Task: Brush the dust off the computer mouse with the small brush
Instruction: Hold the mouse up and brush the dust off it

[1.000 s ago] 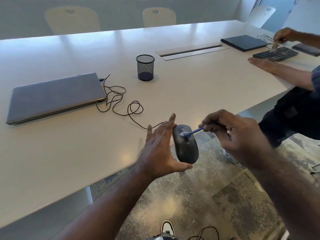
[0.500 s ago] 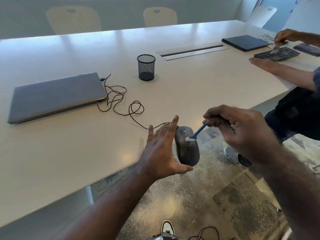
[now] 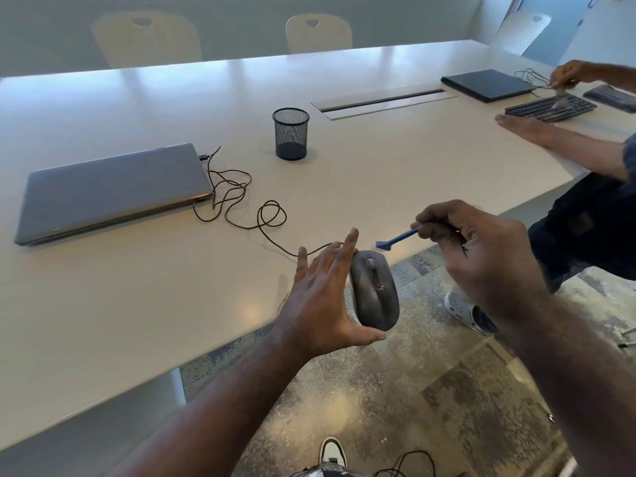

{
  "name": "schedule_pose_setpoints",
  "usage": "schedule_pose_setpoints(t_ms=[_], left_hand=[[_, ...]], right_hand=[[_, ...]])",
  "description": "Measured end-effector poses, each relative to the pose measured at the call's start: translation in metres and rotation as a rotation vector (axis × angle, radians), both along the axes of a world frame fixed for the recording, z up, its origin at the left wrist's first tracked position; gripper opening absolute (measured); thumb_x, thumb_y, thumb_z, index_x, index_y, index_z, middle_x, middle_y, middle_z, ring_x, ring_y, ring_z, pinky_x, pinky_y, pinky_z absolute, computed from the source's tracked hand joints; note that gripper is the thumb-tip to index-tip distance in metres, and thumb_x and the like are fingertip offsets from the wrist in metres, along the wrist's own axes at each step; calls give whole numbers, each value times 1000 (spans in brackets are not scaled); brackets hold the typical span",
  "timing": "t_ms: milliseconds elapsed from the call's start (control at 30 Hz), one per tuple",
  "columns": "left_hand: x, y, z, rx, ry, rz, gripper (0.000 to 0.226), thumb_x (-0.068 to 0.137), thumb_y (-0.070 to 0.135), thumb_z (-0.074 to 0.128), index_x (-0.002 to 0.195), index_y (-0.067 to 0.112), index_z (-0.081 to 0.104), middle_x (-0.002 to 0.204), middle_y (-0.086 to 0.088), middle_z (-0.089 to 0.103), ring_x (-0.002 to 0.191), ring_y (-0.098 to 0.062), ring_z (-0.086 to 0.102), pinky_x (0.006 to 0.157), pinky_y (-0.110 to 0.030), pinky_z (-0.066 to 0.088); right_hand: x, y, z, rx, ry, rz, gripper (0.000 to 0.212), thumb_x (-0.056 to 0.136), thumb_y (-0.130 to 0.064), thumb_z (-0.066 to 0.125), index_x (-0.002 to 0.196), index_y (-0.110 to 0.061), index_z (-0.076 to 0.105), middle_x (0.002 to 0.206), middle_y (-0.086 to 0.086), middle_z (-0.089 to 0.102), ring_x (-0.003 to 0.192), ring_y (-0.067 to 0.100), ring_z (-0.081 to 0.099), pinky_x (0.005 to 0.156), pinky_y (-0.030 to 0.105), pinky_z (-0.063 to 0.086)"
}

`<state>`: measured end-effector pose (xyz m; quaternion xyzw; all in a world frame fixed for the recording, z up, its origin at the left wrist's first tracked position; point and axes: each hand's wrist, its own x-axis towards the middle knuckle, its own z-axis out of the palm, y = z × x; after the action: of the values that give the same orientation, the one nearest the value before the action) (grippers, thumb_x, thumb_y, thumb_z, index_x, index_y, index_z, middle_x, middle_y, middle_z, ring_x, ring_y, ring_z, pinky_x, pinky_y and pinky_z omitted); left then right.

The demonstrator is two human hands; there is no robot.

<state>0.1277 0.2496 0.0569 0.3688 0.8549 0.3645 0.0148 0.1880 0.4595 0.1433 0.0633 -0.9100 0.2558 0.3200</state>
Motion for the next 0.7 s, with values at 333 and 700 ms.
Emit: schedule_pose_setpoints(t_ms=[333, 700], left_hand=[[0, 0, 2, -17, -3, -4, 142, 57, 74, 79, 156, 34, -16, 162, 3, 25, 153, -11, 8, 122, -48, -13], [-1, -3, 2, -17, 4, 14, 143, 58, 73, 79, 154, 35, -19, 163, 1, 25, 153, -13, 9, 120, -42, -19]], right_hand=[[4, 4, 2, 41, -40, -30, 16, 91, -7, 63, 102, -15, 71, 85, -2, 72, 79, 5, 67, 72, 17, 51], [9, -1, 4, 22, -82, 18, 18, 90, -3, 65, 101, -16, 71, 86, -6, 71, 84, 2, 67, 71, 16, 52]])
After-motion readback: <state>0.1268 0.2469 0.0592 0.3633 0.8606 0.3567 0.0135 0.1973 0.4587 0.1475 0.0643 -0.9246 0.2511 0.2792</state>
